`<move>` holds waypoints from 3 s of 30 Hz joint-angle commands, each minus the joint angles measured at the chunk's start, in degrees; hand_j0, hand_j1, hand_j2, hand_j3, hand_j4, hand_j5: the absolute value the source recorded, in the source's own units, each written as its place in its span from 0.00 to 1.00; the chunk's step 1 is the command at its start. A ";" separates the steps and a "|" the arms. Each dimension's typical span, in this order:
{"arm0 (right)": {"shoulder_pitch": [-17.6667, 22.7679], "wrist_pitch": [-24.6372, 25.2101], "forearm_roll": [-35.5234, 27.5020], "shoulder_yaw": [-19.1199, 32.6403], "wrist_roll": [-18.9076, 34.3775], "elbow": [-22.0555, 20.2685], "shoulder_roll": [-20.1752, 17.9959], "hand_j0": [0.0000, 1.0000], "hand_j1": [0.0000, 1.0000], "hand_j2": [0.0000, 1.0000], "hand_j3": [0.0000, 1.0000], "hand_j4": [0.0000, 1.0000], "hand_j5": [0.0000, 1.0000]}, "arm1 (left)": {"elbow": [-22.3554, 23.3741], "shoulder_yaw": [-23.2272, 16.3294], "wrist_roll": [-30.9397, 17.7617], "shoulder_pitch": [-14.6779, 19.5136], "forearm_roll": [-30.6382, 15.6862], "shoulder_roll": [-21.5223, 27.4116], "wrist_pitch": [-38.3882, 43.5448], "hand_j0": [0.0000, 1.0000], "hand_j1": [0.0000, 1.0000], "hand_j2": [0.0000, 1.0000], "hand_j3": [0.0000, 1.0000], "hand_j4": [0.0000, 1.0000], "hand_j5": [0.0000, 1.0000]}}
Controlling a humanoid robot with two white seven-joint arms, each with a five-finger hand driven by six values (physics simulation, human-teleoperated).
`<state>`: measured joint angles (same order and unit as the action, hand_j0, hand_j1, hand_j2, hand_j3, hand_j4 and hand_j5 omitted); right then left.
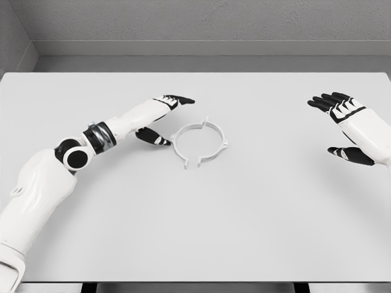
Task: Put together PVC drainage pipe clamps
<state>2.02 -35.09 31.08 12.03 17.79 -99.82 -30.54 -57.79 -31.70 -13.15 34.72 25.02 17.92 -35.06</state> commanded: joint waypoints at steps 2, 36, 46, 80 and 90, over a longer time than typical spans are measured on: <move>0.00 0.09 -0.41 0.01 -0.03 -0.02 -0.04 1.00 1.00 1.00 1.00 1.00 1.00 | -0.22 0.06 -0.03 -0.09 -0.33 -0.07 0.06 1.00 1.00 1.00 1.00 1.00 1.00; 0.00 0.09 -0.32 -0.07 -0.03 -0.11 -0.04 1.00 1.00 1.00 1.00 1.00 1.00 | -1.45 -1.26 -0.21 -1.23 0.46 -1.22 0.06 1.00 1.00 1.00 1.00 1.00 1.00; 0.09 0.09 -0.50 -0.07 -0.03 -0.20 -0.04 1.00 1.00 1.00 1.00 1.00 1.00 | -2.68 -1.35 -0.21 -2.02 0.38 -1.22 0.06 1.00 1.00 1.00 1.00 1.00 1.00; 0.09 0.09 -0.59 -0.07 -0.03 -0.29 -0.04 1.00 1.00 1.00 1.00 1.00 1.00 | -2.59 -1.26 -0.21 -1.76 0.29 -0.34 0.06 1.00 1.00 1.00 1.00 1.00 1.00; 0.09 0.09 -0.59 -0.07 -0.03 -0.38 0.05 1.00 1.00 1.00 1.00 1.00 1.00 | -2.33 3.40 -0.12 -1.32 -0.41 13.02 0.06 1.00 1.00 1.00 1.00 1.00 1.00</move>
<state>2.11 -35.09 30.91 11.94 17.78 -100.17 -30.47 -60.54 -30.55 -13.32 33.49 25.16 26.76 -35.07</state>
